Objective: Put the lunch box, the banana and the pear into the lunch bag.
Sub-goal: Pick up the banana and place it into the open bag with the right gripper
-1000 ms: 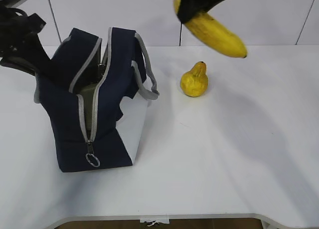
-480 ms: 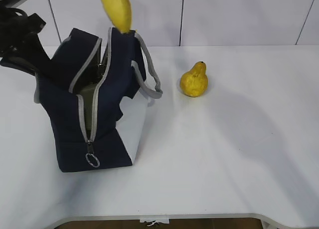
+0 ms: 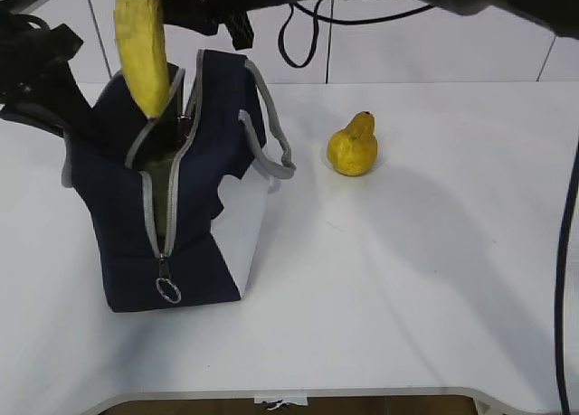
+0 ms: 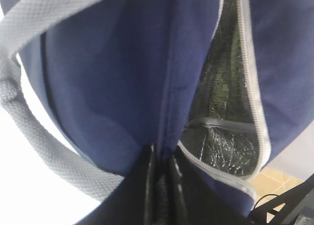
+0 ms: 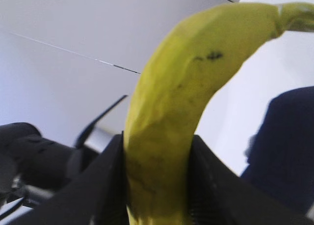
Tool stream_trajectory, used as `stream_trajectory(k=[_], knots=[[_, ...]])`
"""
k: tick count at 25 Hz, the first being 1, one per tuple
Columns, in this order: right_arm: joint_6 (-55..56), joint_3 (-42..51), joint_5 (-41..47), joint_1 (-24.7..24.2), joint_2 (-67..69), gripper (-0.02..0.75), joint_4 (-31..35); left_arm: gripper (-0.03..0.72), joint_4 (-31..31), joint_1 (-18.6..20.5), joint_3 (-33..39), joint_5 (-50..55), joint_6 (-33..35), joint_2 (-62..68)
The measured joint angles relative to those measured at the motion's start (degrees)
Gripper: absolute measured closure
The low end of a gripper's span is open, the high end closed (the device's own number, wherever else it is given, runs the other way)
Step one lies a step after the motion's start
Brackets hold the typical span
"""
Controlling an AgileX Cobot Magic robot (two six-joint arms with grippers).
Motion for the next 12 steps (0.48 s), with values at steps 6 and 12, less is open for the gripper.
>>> stream_trajectory(k=[6, 12], knots=[[-2.25, 0.00, 2.14, 0.00, 4.16, 0.458, -1.21, 0.675, 0.00, 0.00, 0.00, 0.00, 0.00, 0.00], [-2.81, 0.00, 7.52, 0.00, 5.33, 0.458, -6.53, 0.675, 0.00, 0.00, 0.00, -0.11, 0.00, 0.00]])
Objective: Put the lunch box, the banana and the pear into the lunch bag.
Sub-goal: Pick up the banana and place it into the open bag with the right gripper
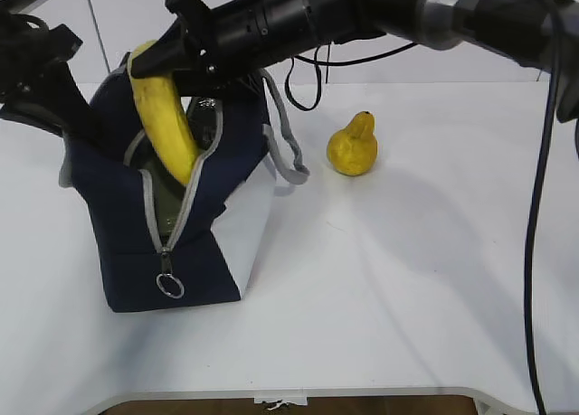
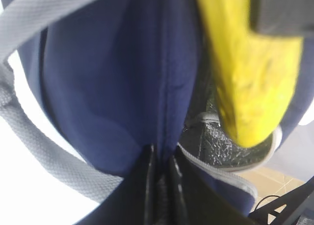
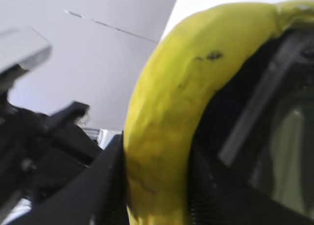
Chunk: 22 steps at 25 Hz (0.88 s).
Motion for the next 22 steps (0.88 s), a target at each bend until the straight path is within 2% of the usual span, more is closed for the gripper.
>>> stream_trajectory(k=[5, 10, 13, 18, 19, 22], knots=[[0.36, 0.00, 3.50, 0.00, 0.11, 0.414, -4.14, 0.675, 0.00, 0.00, 0.00, -0.20, 0.00, 0.00], [0.44, 0.00, 5.33, 0.00, 0.11, 0.269, -5.65, 0.675, 0.00, 0.00, 0.00, -0.20, 0.00, 0.00], [0.48, -0.28, 5.99, 0.00, 0.11, 0.230, -8.22, 0.675, 0.00, 0.00, 0.00, -0.20, 0.00, 0.00], [2.81, -3.96, 8.47, -0.34, -0.45, 0.217, -17.48, 0.675, 0.00, 0.00, 0.00, -0.20, 0.00, 0.00], [4.42, -5.66, 8.58, -0.57, -0.88, 0.217, -21.79, 0.675, 0.00, 0.00, 0.00, -0.20, 0.00, 0.00], [7.24, -9.15, 8.83, -1.54, -2.37, 0.216, -29.36, 0.675, 0.00, 0.00, 0.00, -0.33, 0.00, 0.00]])
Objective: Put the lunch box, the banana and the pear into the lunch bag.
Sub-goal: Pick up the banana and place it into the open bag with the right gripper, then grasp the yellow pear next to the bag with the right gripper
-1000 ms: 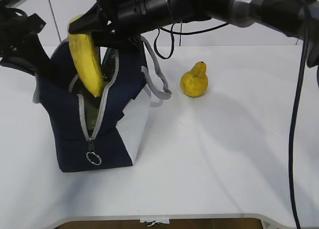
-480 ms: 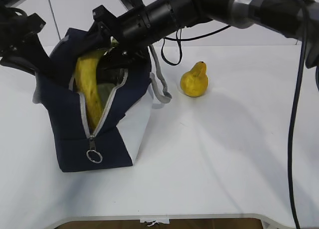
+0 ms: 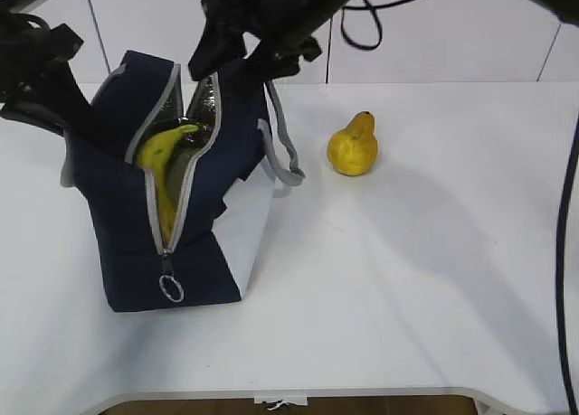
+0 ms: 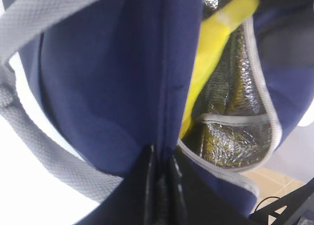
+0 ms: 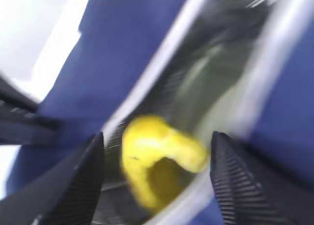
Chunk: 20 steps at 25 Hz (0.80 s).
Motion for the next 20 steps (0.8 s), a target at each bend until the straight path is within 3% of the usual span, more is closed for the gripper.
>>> stream_trajectory(k=[12, 20], knots=[[8.46, -2.85, 1.32, -8.61, -2.88, 0.217, -20.38, 0.675, 0.00, 0.00, 0.00, -0.80, 0.00, 0.00], [10.80, -2.85, 1.19, -10.95, 2.61, 0.216, -23.38, 0.675, 0.00, 0.00, 0.00, -0.84, 0.00, 0.00]])
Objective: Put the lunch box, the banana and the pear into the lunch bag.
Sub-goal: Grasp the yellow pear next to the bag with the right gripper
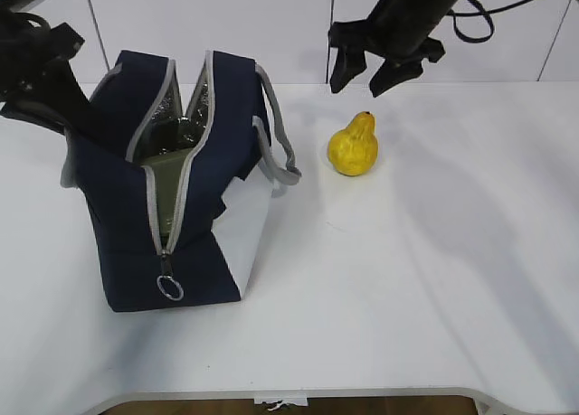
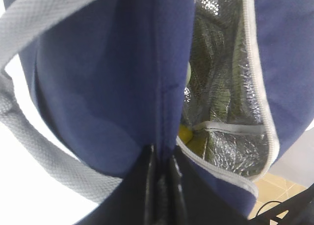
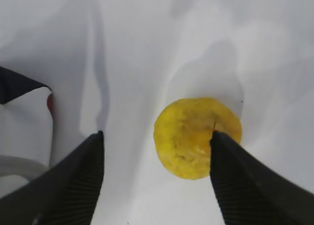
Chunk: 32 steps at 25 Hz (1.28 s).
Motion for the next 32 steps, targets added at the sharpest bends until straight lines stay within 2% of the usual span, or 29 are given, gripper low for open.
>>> stream_trajectory(k=[9, 18, 20, 23, 25, 32], knots=[[3.85, 0.00, -2.96, -0.29, 4.79, 0.216, -4.04, 0.675, 0.00, 0.00, 0.00, 0.00, 0.00, 0.00], [4.32, 0.00, -2.96, -0.33, 6.90, 0.222, -4.07, 0.675, 0.00, 0.00, 0.00, 0.00, 0.00, 0.00], [4.32, 0.00, -2.85, -0.33, 6.90, 0.265, -4.07, 0.675, 0.00, 0.00, 0.00, 0.00, 0.00, 0.00], [4.32, 0.00, -2.41, -0.33, 6.90, 0.391, -4.07, 0.675, 0.00, 0.00, 0.00, 0.11, 0.00, 0.00], [4.32, 0.00, -1.77, -0.33, 6.90, 0.442, -4.07, 0.675, 0.00, 0.00, 0.00, 0.56, 0.00, 0.00], [4.45, -3.05, -0.40, -0.33, 6.23, 0.477, -3.16, 0.675, 0.00, 0.00, 0.00, 0.87, 0.00, 0.00]])
